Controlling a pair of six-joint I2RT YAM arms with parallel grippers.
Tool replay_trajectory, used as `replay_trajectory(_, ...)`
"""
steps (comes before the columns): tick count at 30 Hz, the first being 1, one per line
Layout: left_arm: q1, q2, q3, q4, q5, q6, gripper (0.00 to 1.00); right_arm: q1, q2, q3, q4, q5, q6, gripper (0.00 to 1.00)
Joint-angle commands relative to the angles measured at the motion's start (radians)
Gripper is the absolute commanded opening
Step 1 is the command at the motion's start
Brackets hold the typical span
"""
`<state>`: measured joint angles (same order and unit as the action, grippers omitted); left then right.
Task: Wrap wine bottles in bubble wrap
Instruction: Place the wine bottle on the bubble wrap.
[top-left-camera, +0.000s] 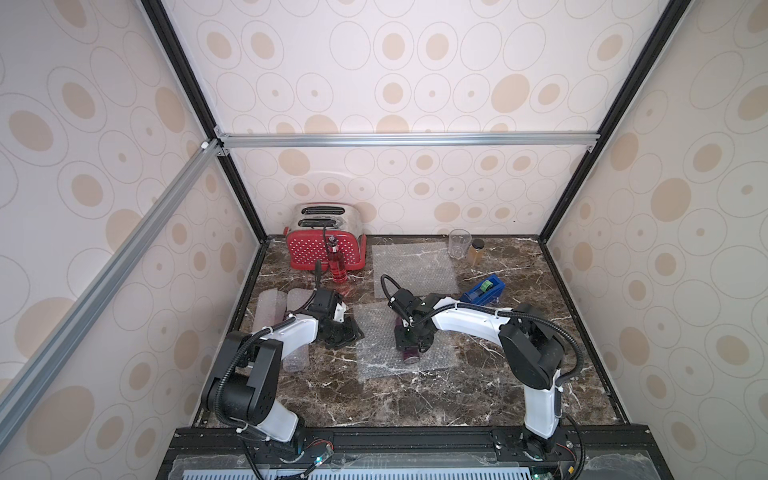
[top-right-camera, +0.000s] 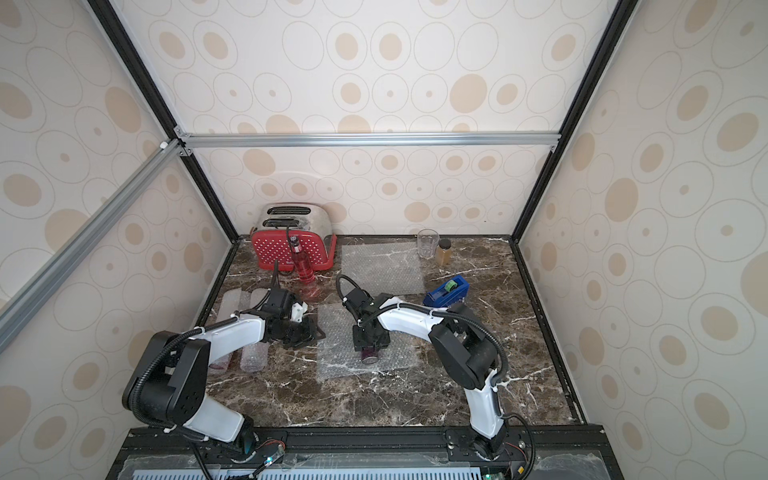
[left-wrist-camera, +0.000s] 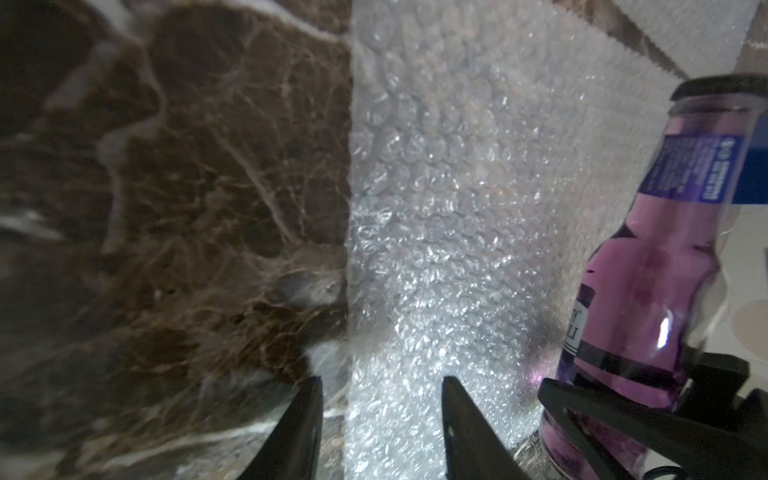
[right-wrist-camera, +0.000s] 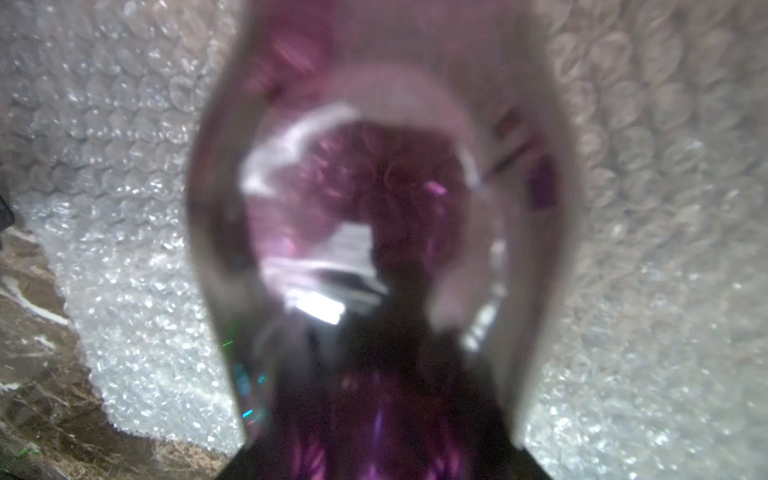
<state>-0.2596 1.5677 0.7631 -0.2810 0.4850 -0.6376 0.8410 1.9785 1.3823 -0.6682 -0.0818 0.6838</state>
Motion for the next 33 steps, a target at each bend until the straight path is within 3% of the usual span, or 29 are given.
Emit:
replay_trajectory(1, -0.014, 0.019, 0.041, 0.002, -0.03, -0.012, 0.42, -0.003, 0.005, 0.058, -0.013, 0.008, 0.003, 0.2)
replay_trajectory(6, -0.015, 0.05, 0.05, 0.006, -0.051, 0.0, 0.35, -0.002, 0.014, 0.068, -0.028, 0.007, 0.014, 0.4)
replay_trajectory(10, -0.016, 0.067, 0.074, -0.015, -0.067, 0.02, 0.29, -0.003, 0.003, 0.073, -0.051, 0.01, 0.015, 0.48)
replay_trajectory(19, -0.016, 0.096, 0.098, -0.026, -0.085, 0.052, 0.25, -0.002, -0.045, 0.039, -0.024, -0.003, 0.037, 0.56)
replay_trajectory(33, -0.015, 0.111, 0.125, -0.035, -0.101, 0.07, 0.26, -0.001, -0.055, 0.022, -0.004, -0.024, 0.077, 0.62)
